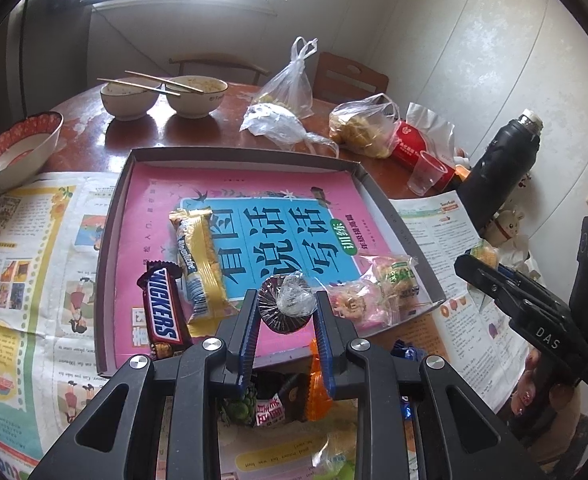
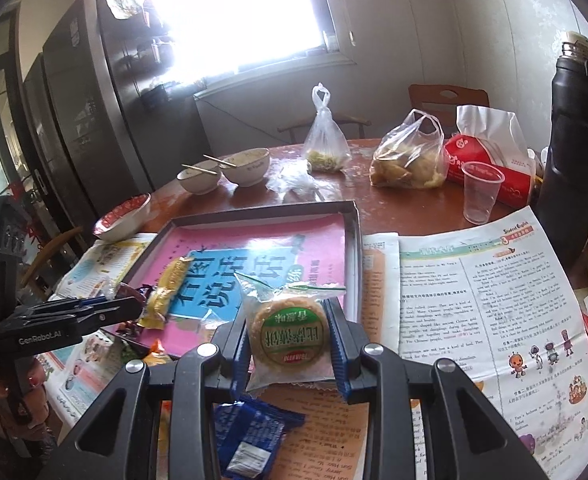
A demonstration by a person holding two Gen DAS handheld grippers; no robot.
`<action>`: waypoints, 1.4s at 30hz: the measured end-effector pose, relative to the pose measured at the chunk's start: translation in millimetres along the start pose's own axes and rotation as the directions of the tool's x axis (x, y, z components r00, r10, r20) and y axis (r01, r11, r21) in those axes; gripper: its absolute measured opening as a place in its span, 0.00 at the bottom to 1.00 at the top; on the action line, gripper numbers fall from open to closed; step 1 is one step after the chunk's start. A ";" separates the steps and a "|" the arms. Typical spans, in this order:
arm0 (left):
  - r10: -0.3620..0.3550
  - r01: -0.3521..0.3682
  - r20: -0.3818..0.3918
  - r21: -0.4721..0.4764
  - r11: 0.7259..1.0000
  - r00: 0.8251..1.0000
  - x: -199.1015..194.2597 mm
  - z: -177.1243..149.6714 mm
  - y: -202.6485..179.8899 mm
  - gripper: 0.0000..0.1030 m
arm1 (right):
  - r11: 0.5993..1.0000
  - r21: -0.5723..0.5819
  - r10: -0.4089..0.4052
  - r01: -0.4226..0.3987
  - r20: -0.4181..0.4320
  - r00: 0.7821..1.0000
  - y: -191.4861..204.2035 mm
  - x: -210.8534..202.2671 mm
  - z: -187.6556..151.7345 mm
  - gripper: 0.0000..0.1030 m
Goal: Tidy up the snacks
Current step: 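Lower and release the chocolate onto the pink book while right tool lowers cake pack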
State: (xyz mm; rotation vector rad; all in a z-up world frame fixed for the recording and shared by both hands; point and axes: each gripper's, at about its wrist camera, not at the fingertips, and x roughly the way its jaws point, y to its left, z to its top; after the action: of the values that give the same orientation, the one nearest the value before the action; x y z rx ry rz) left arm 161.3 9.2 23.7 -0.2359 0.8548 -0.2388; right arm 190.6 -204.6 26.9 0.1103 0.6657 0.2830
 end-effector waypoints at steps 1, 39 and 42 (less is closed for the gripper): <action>0.002 -0.002 -0.002 0.000 1.000 1.000 1.9 -0.2 0.1 0.26 | 1.000 0.001 -0.004 0.004 -0.006 1.000 -1.2 3.2 -0.7 0.33; 0.030 -0.029 -0.055 0.012 0.999 0.998 40.6 1.5 0.3 0.26 | 0.998 0.003 0.055 -0.055 -0.093 0.994 4.7 63.0 -10.2 0.33; 0.032 -0.031 -0.057 0.014 0.999 0.998 42.0 1.7 -0.1 0.26 | 0.998 0.008 0.062 -0.062 -0.090 0.994 4.5 65.1 -9.8 0.33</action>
State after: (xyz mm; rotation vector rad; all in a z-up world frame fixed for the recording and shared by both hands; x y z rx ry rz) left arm 189.2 -3.3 -5.1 -0.2035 0.9123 -0.2226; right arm 232.4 -181.0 -18.5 0.1239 0.7536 0.3478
